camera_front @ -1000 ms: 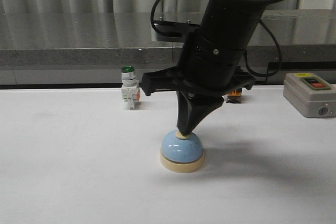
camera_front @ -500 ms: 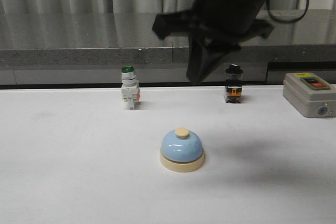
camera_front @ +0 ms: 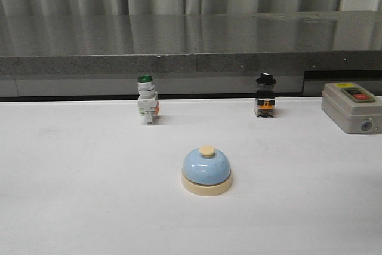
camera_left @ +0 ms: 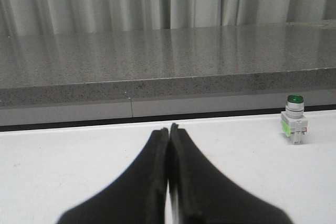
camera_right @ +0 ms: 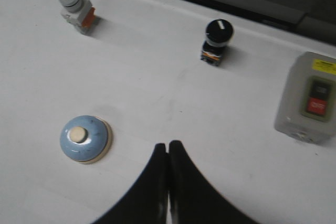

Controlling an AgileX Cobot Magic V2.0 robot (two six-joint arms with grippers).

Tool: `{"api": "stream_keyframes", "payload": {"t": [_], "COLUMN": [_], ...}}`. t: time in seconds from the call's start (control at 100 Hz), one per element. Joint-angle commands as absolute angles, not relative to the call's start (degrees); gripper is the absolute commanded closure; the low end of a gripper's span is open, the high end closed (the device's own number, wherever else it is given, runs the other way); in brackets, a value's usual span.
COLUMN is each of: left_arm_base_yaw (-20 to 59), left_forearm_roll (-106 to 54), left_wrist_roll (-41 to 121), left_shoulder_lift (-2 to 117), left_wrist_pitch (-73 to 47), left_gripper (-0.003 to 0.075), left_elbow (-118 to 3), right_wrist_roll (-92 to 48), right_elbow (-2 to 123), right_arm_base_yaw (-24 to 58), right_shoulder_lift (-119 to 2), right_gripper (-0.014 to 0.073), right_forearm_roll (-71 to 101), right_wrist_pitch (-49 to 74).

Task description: Place and press bell with both arms

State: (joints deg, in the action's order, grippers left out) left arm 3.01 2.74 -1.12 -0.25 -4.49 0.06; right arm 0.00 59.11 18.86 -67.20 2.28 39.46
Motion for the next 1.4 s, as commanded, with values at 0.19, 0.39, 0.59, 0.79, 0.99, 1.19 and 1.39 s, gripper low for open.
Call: {"api": "stream_keyframes", "payload": {"t": [0.19, 0.39, 0.59, 0.79, 0.99, 1.19, 1.39], "left_arm_base_yaw": [3.0, 3.0, 3.0, 3.0, 3.0, 3.0, 3.0], "left_forearm_roll": [2.7, 2.7, 2.7, 2.7, 2.7, 2.7, 2.7], "left_wrist_roll": [-1.8, -1.8, -1.8, -1.8, -1.8, -1.8, -1.8], "left_shoulder_lift": [-1.9, -1.9, -1.9, -1.9, -1.9, -1.9, -1.9], "left_wrist_pitch": [0.7, 0.7, 0.7, 0.7, 0.7, 0.7, 0.7], "left_gripper": [0.0740, 0.0740, 0.0740, 0.0740, 0.0740, 0.0740, 0.0740], "left_elbow": [2.6, 2.6, 2.6, 2.6, 2.6, 2.6, 2.6], "right_wrist_roll": [0.0, 0.0, 0.0, 0.0, 0.0, 0.0, 0.0], "right_elbow": [48.8, 41.0, 36.1, 35.1, 35.1, 35.1, 34.2], "right_arm_base_yaw": [9.0, 4.2, 3.7, 3.7, 3.7, 3.7, 3.7], "right_shoulder_lift": [-48.7, -35.6, -24.9, -19.7, -19.7, -19.7, -19.6], "right_gripper": [0.0654, 0.0654, 0.0654, 0.0654, 0.0654, 0.0654, 0.0654], "right_forearm_roll": [1.4, 1.2, 1.2, 1.2, 1.2, 1.2, 1.2], "right_wrist_pitch": [34.1, 33.4, 33.6, 36.2, 36.4, 36.4, 34.7]}}
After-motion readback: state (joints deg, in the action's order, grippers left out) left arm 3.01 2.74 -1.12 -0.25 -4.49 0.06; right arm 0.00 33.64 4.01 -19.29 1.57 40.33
